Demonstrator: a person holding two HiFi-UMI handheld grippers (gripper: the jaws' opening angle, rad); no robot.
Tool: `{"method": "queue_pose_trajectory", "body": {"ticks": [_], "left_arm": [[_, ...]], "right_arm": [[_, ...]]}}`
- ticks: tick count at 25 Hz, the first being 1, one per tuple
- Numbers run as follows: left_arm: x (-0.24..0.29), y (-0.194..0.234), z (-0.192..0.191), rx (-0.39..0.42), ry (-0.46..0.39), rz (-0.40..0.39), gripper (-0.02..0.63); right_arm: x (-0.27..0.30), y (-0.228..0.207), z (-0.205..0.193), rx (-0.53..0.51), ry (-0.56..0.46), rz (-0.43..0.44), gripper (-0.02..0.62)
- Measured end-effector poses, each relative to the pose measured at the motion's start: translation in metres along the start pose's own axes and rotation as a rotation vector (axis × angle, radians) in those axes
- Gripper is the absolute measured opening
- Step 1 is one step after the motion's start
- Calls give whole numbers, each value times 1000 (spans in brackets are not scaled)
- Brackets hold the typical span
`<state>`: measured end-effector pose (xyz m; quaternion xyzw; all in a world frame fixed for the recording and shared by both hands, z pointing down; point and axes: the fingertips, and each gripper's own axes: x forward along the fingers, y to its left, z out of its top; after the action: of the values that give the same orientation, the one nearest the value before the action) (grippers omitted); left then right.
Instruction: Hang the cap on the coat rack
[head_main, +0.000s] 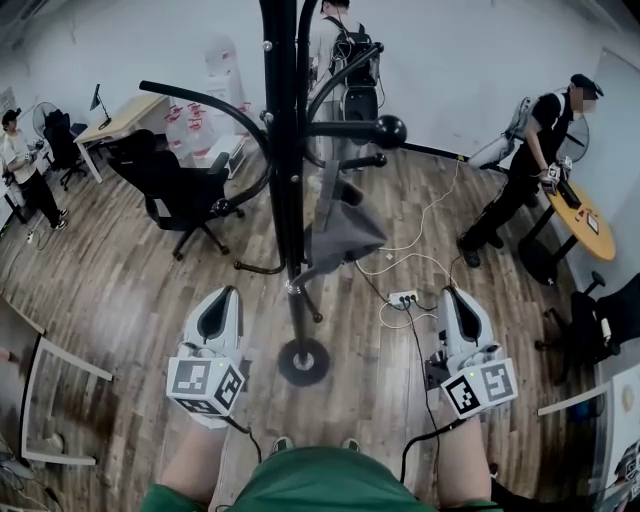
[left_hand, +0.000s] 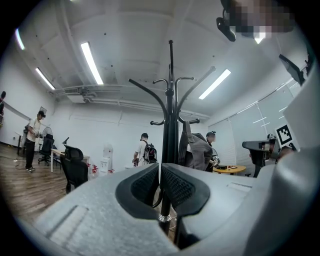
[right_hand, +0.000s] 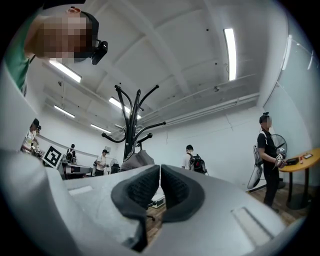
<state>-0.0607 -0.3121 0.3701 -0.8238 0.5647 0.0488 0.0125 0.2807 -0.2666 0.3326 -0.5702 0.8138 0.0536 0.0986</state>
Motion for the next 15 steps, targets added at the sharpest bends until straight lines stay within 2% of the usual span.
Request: {"method": "queue_pose_trajectory", "body": {"ticks": [15], "left_arm": [[-2, -1, -2, -4, 11, 3, 23]], "right_arm": [[0, 1, 0, -22, 2, 7, 10]]}}
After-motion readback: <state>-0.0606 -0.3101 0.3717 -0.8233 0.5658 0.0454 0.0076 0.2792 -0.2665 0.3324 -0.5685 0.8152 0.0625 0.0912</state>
